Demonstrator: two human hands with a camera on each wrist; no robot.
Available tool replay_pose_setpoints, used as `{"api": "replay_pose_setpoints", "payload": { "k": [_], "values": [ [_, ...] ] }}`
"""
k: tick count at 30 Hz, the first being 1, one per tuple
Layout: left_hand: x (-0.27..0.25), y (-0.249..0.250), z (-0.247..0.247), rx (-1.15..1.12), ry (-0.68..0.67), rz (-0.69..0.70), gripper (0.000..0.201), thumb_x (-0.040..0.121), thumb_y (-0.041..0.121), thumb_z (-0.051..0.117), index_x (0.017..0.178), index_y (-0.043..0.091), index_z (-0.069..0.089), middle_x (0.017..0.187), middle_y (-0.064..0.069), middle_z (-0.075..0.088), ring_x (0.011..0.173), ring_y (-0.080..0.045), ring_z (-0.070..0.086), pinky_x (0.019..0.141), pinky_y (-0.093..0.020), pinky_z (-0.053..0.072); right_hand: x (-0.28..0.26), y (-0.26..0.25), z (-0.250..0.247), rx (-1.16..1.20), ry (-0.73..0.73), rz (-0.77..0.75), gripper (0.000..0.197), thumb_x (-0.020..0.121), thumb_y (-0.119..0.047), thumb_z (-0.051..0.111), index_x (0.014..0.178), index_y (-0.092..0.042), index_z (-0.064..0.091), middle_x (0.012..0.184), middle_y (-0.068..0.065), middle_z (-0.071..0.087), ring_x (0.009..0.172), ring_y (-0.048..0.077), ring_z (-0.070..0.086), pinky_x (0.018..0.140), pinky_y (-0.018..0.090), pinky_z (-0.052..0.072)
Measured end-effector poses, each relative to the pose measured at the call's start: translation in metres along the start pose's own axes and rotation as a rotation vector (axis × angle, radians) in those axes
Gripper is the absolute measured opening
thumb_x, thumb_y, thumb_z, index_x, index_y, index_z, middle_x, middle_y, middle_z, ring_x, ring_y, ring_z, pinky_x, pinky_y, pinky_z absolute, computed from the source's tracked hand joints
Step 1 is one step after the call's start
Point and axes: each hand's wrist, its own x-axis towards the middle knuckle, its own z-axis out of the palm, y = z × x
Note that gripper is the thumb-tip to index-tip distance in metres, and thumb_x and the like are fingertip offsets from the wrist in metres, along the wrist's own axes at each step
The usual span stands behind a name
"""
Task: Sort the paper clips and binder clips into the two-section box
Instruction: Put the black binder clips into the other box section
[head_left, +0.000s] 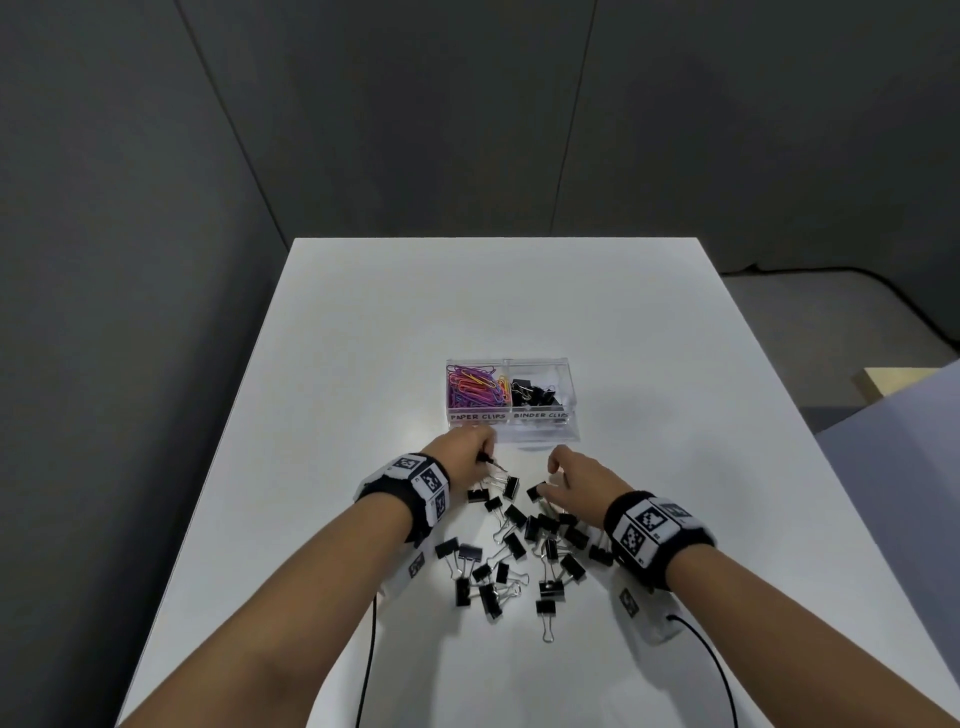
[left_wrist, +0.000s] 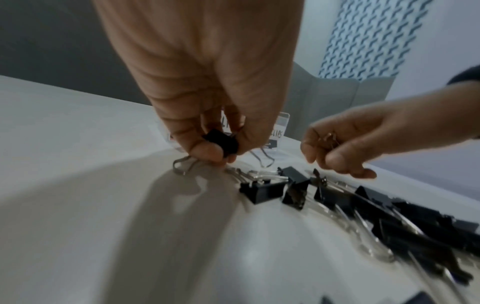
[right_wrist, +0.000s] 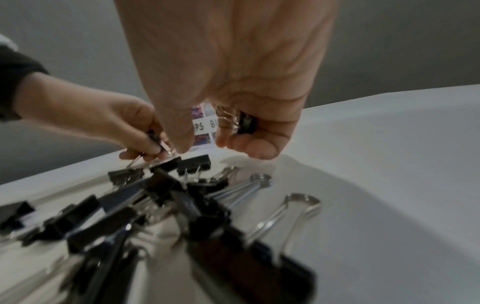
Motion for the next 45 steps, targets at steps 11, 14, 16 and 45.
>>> {"api": "replay_pose_setpoints", "payload": {
  "k": [11, 14, 16, 45],
  "values": [
    [-0.022, -0.001, -0.015, 0.117, -0.023, -0.058, 0.037, 0.094, 0.033, 0.042, 0.120, 0.007, 0.049, 0.122, -0.012, 0.058, 0.101, -0.027, 0.057, 0.082, -0.032, 0.045, 0.003, -0.011, 0.016, -0.158, 0.016, -0.037, 0.016, 0.091, -0.021, 0.048, 0.101, -0.009, 0.044, 0.115, 0.013, 0.050, 0.080, 0.022, 0.046, 0.070, 0.029, 0.035],
    [-0.025, -0.003, -0.016, 0.225, 0.002, -0.079, 0.048, 0.100, 0.042, 0.030, 0.124, 0.006, 0.049, 0.122, -0.013, 0.060, 0.110, -0.028, 0.057, 0.089, -0.036, 0.046, 0.003, -0.012, 0.016, -0.171, 0.048, -0.017, 0.015, 0.089, -0.013, 0.046, 0.090, -0.012, 0.031, 0.100, 0.009, 0.040, 0.070, 0.022, 0.041, 0.065, 0.030, 0.033],
    [-0.026, -0.006, -0.014, 0.197, -0.004, -0.107, 0.043, 0.102, 0.036, 0.028, 0.126, 0.007, 0.047, 0.122, -0.015, 0.060, 0.110, -0.030, 0.058, 0.091, -0.037, 0.046, 0.004, -0.013, 0.016, -0.173, 0.064, -0.005, 0.016, 0.087, -0.008, 0.044, 0.090, -0.011, 0.029, 0.098, 0.007, 0.034, 0.064, 0.024, 0.041, 0.063, 0.030, 0.033],
    [-0.026, 0.008, -0.017, 0.428, 0.076, 0.247, 0.029, 0.097, 0.030, 0.040, 0.114, 0.012, 0.056, 0.112, -0.004, 0.063, 0.096, -0.024, 0.063, 0.076, -0.032, 0.049, 0.011, -0.015, -0.043, -0.015, 0.386, -0.200, 0.026, 0.094, -0.003, 0.047, 0.114, -0.005, 0.063, 0.116, 0.012, 0.062, 0.101, 0.024, 0.061, 0.090, 0.018, 0.042]
  ]
}}
